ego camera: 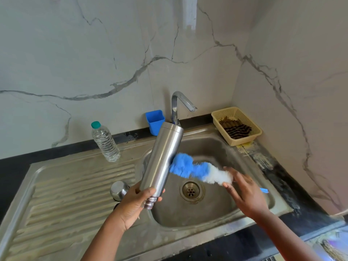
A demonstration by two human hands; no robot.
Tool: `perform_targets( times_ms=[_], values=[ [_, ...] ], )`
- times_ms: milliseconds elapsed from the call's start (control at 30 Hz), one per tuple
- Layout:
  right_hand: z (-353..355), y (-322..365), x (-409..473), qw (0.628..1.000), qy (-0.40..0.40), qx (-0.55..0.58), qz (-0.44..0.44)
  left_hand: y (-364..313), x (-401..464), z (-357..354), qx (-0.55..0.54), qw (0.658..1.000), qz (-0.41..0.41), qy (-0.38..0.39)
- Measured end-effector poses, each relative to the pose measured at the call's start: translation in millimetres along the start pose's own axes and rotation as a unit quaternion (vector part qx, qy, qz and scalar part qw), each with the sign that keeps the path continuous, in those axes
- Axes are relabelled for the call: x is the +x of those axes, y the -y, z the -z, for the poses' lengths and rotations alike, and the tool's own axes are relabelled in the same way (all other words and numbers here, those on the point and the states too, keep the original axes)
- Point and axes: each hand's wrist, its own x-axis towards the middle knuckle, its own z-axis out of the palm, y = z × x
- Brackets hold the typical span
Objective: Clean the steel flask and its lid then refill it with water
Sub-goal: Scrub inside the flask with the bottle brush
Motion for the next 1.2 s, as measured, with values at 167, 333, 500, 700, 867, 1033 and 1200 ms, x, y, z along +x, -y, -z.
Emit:
perform_targets(
  times_ms=[167, 333, 500, 700, 867, 1033, 1200],
  values=[
    [8.9, 8.4, 6.9, 0.981, -0.046, 0.026, -0.187, 3.5, 1.1, -2.8, 0.093, 0.99, -0.083, -0.068],
    [36.6, 22.0, 31.5, 0.95, -0.085, 0.235, -0.186, 9.4, 4.3, -6.4, 0.105, 0.975, -0.173, -0.092],
    [67.0, 45.1, 43.6, 0.969, -0.087, 0.209, -0.096, 9.0, 10.1, -5.4, 0.131, 0.963, -0.205, -0.115],
    [65.8, 33.0, 47.2, 0.982, -0.118, 0.13, -0.076, 9.4, 12.1, -2.0, 0.13, 0.96, -0.212, -0.127],
    [57.9, 34.9, 45.4, 0.98, -0.117, 0.115, -0.11, 10.6, 10.8, -0.7, 0.123, 0.961, -0.212, -0.125],
    [45.0, 21.9, 40.5, 0.982, -0.116, 0.126, -0.086, 13.5, 10.5, 1.6, 0.132, 0.963, -0.2, -0.123],
    [46.7, 17.8, 41.3, 0.981, -0.134, 0.12, -0.075, 15.4, 11.6, 1.6, 0.141, 0.964, -0.19, -0.124]
  ],
)
